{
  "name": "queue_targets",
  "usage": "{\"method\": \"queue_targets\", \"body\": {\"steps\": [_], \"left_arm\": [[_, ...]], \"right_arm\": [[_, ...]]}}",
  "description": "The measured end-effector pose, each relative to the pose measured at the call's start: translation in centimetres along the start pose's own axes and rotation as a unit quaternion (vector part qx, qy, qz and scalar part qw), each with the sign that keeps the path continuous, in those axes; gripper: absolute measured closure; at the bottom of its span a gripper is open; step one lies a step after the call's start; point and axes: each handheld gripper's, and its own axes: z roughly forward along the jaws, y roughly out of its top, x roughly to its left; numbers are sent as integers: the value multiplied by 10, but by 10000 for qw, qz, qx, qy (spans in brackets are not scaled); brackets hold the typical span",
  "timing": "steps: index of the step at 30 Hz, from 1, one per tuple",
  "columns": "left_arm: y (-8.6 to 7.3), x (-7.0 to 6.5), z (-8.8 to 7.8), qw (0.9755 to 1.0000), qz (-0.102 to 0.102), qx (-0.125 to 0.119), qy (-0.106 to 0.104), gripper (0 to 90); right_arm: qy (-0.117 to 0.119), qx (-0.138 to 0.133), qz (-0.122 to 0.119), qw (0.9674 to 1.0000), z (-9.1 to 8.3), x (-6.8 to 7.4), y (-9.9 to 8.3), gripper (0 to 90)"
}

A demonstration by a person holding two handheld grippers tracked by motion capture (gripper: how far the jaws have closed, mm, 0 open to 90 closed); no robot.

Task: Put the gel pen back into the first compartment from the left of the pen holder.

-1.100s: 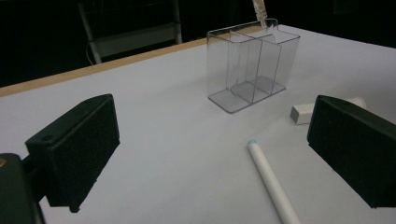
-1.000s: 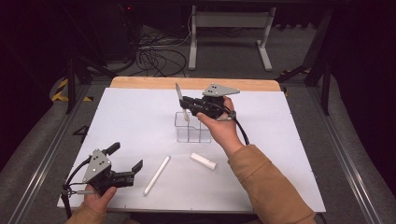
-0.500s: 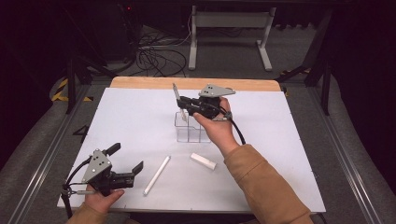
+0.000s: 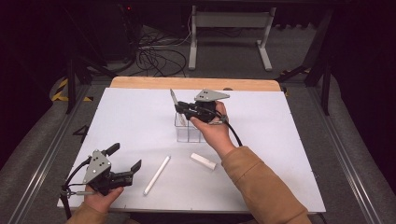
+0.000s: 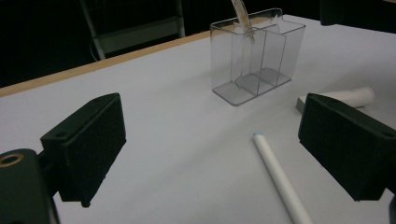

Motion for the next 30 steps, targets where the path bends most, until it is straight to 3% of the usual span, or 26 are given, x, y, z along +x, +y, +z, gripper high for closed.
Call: {"method": "queue_targets", "body": {"steps": [20,23,30], "left_arm": [[-1,0,2,10000,3,71,-27,107],[-1,0,1,10000,16,76,-31,107],[0,0,1,10000,7,75,-25,107]], "right_arm": [[-1,225,8,9997,3,0,-15,786],[-6,137,97,9999,1,0,-14,672],[-203,62,-101,9997,-10,2,-8,509]]}}
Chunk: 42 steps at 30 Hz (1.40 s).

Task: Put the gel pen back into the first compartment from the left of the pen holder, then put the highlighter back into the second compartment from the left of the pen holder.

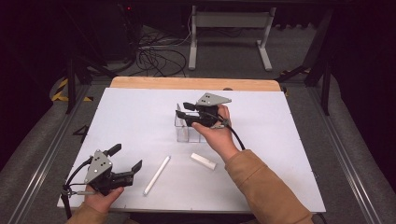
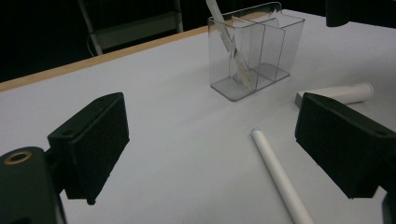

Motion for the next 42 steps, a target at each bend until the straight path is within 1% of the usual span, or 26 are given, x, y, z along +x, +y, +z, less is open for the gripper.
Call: {"method": "queue_targets", "body": {"steps": [2,5,10,12,15,17,22,25,30,35,37,38,40,42], "left_arm": [[0,0,0,10000,-1,2,1,107],[0,-1,1,10000,-2,12,-3,107],[1,-1,0,10000,-4,6,-6,107],[1,0,1,10000,4,15,-8,107],[1,0,1,10000,-81,-21,-39,107],[1,0,1,9999,-118,-33,-43,107],[1,0,1,9999,-137,-29,-51,108],[1,0,1,9999,-156,-11,-63,108],[3,-1,2,9999,-97,30,-28,113],[5,-2,4,9999,-93,70,-56,116],[5,-2,5,9997,-180,122,-65,118],[6,-2,5,9995,-258,137,-112,118],[7,-2,5,9991,-368,110,-175,118],[7,-2,5,9991,-362,126,-160,118]], "right_arm": [[0,-19,-65,10000,-4,2,2,477],[1,-86,-137,9999,-11,5,6,450],[36,-213,-156,9996,-20,6,12,431],[38,-198,-140,9997,-23,5,12,426],[18,-168,-155,9997,-26,4,12,411],[18,-196,-139,9997,-28,3,13,402],[-33,-206,-235,9995,-35,3,16,382],[-21,-218,-242,9995,-41,3,17,372],[-110,-233,-319,9992,-57,2,17,354],[-175,-321,-294,9989,-79,2,15,345],[-213,-314,-305,9988,-87,2,13,341],[-221,-291,-293,9989,-91,2,12,340],[-213,-329,-275,9989,-98,2,11,339],[-231,-367,-304,9986,-104,3,10,339]]}}
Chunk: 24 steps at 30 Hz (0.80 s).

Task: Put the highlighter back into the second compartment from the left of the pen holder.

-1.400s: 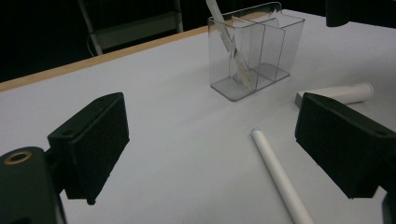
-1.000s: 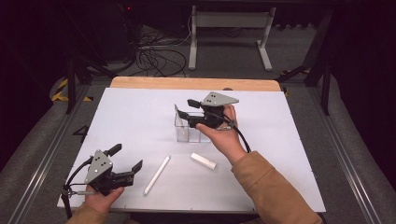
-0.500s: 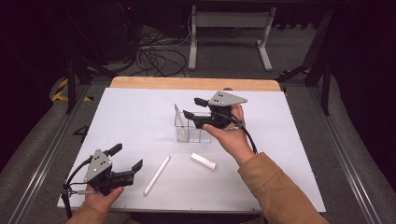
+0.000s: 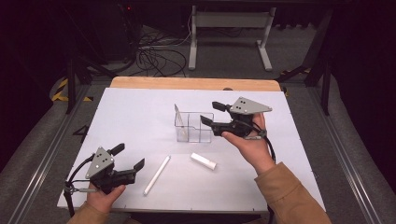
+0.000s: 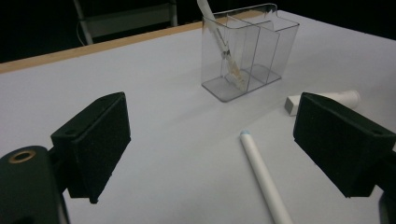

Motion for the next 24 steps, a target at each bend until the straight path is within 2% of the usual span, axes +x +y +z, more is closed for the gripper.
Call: {"method": "queue_targets", "body": {"steps": [3,7,14,24], "left_arm": [[0,0,0,10000,45,7,17,118],[1,-1,-1,9999,117,-1,58,118],[3,-2,-1,9999,117,14,52,122],[6,-3,-4,9999,156,34,50,121]], "right_arm": [[-15,-74,4,10000,-8,0,0,337],[-56,-34,-78,9999,-16,0,-3,329],[-136,110,-154,9997,-27,-2,-11,319],[-218,74,-164,9996,-45,-5,-18,314]]}}
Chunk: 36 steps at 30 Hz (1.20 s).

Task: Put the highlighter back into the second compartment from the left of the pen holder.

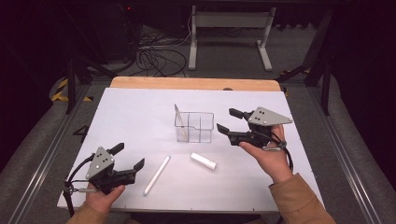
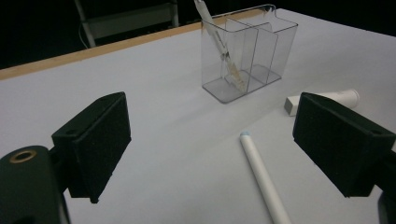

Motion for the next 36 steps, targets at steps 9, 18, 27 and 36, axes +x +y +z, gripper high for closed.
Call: {"method": "queue_targets", "body": {"steps": [9,18,27,36], "left_arm": [[6,-2,0,9998,86,161,-33,126],[12,-4,3,9992,36,391,-50,132],[17,-5,3,9988,54,486,-57,138],[20,-9,3,9980,-41,622,-116,189]], "right_arm": [[-45,2,219,9997,-22,0,-20,314],[-196,200,211,9994,-37,2,-43,313],[-298,441,108,9985,-51,2,-58,312],[-342,427,166,9984,-55,-1,-60,306]]}}
